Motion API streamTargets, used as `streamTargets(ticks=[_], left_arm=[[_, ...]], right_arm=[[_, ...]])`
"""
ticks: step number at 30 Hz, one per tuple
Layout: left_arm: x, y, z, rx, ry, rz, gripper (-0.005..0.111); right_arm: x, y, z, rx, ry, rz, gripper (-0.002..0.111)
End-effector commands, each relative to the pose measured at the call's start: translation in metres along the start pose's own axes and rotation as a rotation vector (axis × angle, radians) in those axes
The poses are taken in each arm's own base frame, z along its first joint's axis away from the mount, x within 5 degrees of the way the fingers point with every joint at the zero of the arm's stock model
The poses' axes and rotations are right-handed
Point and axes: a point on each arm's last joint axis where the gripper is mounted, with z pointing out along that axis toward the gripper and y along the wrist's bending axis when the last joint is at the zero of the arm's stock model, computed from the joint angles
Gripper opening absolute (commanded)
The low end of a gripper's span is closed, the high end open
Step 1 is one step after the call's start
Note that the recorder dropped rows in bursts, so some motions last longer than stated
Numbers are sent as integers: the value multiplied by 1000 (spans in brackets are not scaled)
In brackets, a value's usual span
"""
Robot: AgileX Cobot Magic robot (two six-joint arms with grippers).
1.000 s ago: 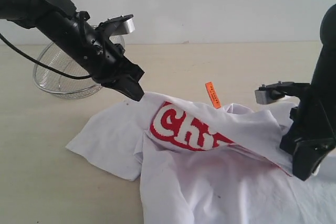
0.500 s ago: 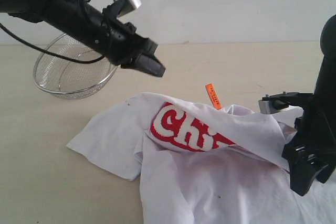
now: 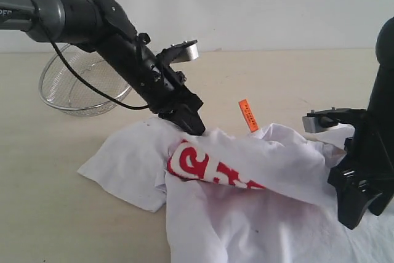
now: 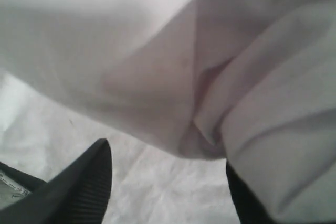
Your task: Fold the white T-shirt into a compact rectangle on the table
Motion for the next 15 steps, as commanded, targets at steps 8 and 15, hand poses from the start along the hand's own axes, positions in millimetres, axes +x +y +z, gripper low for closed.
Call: streamTargets(ticks=[8, 15], left_arm=[[45, -40, -2, 31, 210, -63, 4], [75, -33, 19, 28, 229, -135, 4]], right_arm=[[-5, 22, -45, -73, -228, 36, 57], [-6, 37, -89, -37, -540, 45, 57]])
